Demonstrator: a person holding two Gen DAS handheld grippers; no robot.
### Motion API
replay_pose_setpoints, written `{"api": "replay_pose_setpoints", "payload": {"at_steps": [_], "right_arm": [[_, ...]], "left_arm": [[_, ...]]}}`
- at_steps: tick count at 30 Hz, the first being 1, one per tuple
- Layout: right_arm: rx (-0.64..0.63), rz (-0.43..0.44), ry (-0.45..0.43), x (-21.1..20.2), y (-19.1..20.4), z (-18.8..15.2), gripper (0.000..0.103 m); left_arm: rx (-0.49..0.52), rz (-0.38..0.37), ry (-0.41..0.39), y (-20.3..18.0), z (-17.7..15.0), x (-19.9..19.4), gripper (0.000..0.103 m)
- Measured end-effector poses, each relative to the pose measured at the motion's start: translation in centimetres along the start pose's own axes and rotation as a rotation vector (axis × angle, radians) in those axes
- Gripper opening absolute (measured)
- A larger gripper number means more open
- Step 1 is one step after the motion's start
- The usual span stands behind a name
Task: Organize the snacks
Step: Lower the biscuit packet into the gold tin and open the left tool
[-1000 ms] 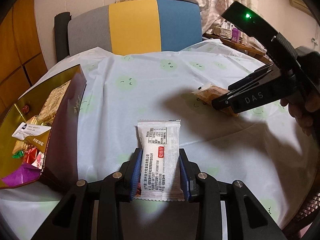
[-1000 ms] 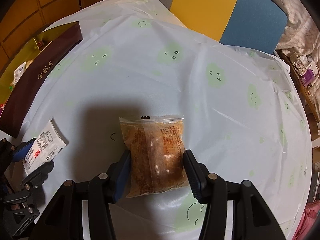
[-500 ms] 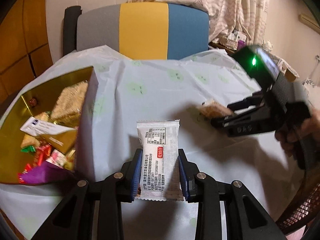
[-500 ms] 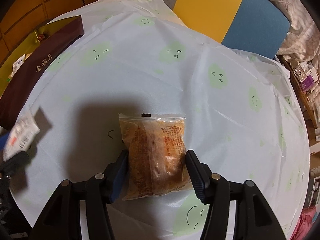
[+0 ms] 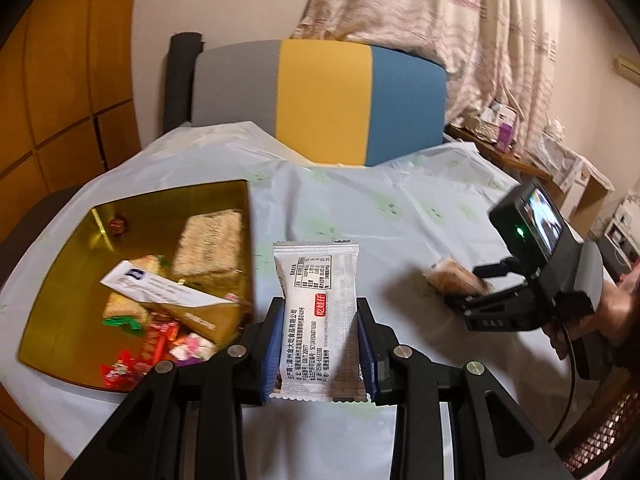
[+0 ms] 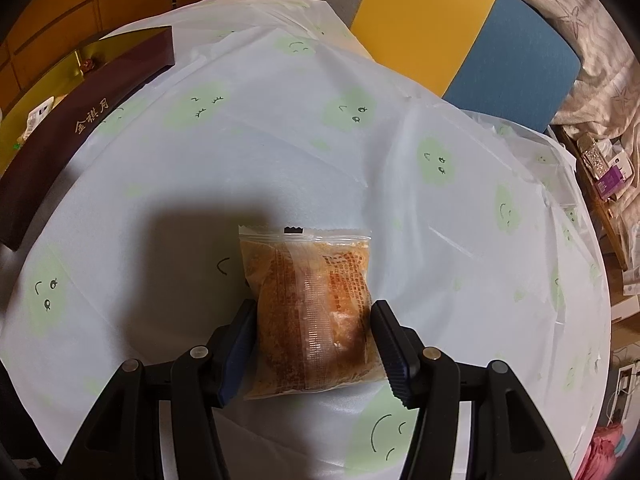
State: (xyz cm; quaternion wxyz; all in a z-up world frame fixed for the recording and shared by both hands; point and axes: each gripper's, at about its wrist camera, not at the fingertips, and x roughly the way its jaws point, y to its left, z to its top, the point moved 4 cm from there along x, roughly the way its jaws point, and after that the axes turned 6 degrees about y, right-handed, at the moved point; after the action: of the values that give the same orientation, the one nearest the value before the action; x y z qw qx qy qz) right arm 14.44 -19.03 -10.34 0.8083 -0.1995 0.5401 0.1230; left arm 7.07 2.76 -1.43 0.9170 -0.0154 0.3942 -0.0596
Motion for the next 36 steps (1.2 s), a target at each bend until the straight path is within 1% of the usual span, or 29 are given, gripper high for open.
{"api": "replay_pose_setpoints", "payload": {"at_steps": [6,10,15,18,24,26,28,30,36], "right_arm": [[-0.011,-0.009,-0.005,-0.2,0.4,-0.2,0.058],[-0.015,-0.012,-0.007,-0.2,0.5,-0.2,0.058],[-0.016,-0.015,-0.009,-0.3,0.7,-0.3,0.058],[-0.016,-0.017,-0.010,-0.4,0.8,-0.3,0.058],[-0.014,-0.019,-0.008,-0.4,0.9,-0.2,0.058],[-0.016,-0.022,-0.009,-0.4,0.9,-0.2,0.058],[-0.016,-0.022,-0.008,-0.4,0.9,-0.2,0.058],[-0.016,-0.021,-0.008,-0.4,0.9,-0.2,0.058],[-0.015,-0.023,-0.008,-0.4,1.0,-0.2,0.058]], "left_arm": [[-0.060,0.083,-0.010,3.3,0.4,-0.6,0.034],[-0.107,0.145,-0.036,5.8,0.7,-1.4,0.034],[-0.191,0.207,-0.046,10.0,1.2,-1.7,0.034],[-0.286,0.241,-0.014,13.6,0.9,-1.3,0.034],[-0.400,0.302,0.044,18.6,0.2,0.1,0.034],[-0.417,0.308,0.058,19.4,0.0,0.7,0.034],[-0.428,0.332,0.076,20.4,-0.2,1.3,0.035],[-0.435,0.331,0.086,20.9,-0.4,2.0,0.035],[-0.427,0.352,0.124,21.2,-1.4,3.2,0.037]]}}
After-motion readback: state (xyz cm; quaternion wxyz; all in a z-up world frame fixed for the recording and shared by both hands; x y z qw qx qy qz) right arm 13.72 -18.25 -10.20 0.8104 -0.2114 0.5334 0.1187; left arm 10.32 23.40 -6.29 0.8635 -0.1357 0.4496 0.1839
